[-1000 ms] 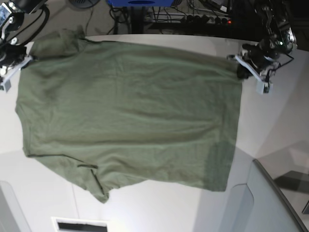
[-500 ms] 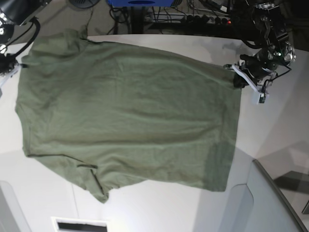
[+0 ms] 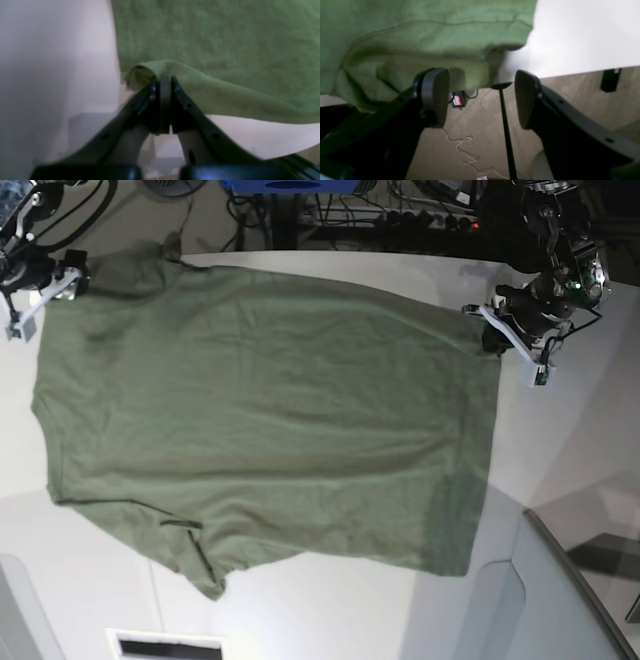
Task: Layout the t-shirt on the table in an organized manner, then fold the t-shirt properly
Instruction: 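Lift the gripped edge with both grippers and fold it toward the hem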
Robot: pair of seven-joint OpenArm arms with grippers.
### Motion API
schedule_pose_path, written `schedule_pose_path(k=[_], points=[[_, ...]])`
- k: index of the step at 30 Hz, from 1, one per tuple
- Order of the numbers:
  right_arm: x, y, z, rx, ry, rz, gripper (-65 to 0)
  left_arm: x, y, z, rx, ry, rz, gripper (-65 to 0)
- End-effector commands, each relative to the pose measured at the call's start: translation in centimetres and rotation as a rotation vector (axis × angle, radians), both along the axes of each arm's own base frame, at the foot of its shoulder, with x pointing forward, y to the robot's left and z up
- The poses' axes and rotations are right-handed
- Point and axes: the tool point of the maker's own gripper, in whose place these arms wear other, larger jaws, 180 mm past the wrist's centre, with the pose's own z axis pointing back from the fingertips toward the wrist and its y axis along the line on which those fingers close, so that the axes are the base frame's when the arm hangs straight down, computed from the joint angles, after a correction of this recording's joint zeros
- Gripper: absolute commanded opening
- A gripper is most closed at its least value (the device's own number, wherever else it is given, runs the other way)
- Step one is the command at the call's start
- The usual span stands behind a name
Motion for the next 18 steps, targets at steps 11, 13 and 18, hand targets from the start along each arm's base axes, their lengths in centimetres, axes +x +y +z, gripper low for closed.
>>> schedule_pose_path(k=[11, 13, 18], points=[[-0.3, 0.5, -1.7, 0.048, -0.024, -0.019, -27.5, 0.8, 0.5, 0.8, 0.008, -0.035, -0.002, -65.0], [-0.5, 0.5, -1.9, 0.052, -0.018, -0.02, -27.6, 0.8, 0.5, 0.8, 0.008, -0.035, -0.002, -65.0], [-0.5, 0.5, -1.9, 0.053, -0.017, -0.02, -37.2, 0.8, 0.5, 0.8, 0.008, -0.035, -0.002, -65.0]])
